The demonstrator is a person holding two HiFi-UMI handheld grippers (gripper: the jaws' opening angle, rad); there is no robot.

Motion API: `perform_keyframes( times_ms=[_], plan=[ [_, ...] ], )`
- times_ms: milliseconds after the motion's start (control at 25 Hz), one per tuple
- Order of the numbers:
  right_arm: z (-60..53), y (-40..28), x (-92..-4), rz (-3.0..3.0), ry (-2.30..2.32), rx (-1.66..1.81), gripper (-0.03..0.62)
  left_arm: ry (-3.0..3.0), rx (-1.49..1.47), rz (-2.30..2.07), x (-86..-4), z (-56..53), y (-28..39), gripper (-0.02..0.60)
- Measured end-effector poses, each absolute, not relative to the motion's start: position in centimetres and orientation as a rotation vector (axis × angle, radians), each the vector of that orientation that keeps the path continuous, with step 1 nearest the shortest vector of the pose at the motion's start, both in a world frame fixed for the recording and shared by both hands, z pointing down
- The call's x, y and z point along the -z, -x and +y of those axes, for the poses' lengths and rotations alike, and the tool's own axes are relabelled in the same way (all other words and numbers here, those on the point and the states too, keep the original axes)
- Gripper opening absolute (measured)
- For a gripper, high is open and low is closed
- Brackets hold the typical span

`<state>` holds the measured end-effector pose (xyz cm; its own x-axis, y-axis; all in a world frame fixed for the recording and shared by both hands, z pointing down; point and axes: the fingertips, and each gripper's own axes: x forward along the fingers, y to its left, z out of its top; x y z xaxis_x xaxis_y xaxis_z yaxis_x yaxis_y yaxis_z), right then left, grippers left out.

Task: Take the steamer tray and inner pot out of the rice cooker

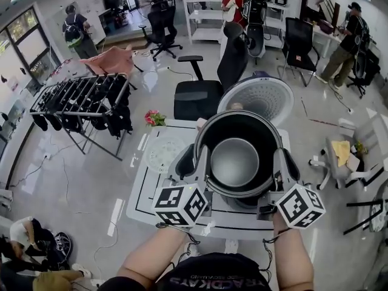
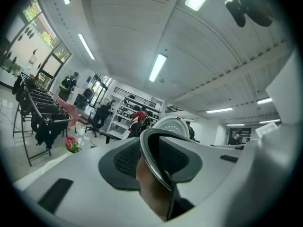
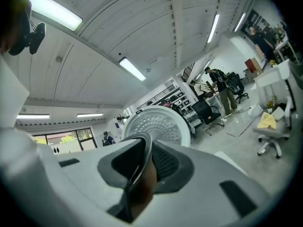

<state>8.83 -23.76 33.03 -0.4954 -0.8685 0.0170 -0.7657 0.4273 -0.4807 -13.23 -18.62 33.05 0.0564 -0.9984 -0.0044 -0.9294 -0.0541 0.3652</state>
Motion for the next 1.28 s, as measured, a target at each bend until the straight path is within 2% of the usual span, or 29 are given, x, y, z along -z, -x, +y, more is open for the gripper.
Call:
perform_keyframes(
  times_ms=[320, 680, 960, 1280],
  plan=[
    [-22.1, 1.3, -32.7, 2.606, 1.247, 0.660, 0.067, -1.929, 0.378, -2.141, -32.2, -13.7, 22.2, 0.112],
    [-19.5, 11.9, -37.3, 2.748, 1.106, 0.739, 0.067, -1.740, 0.290, -2.258, -36.9, -8.0, 31.3, 0.104],
    [-17.7, 15.5, -42.7, 2.821, 1.116, 0.819, 0.067, -1.655, 0.212, -2.241, -41.9, -5.8, 34.6, 0.098],
    [-16.4, 15.6, -49.1, 2.846, 1.232, 0.912, 0.066, -1.635, 0.121, -2.164, -47.7, -5.4, 35.2, 0.098]
  ],
)
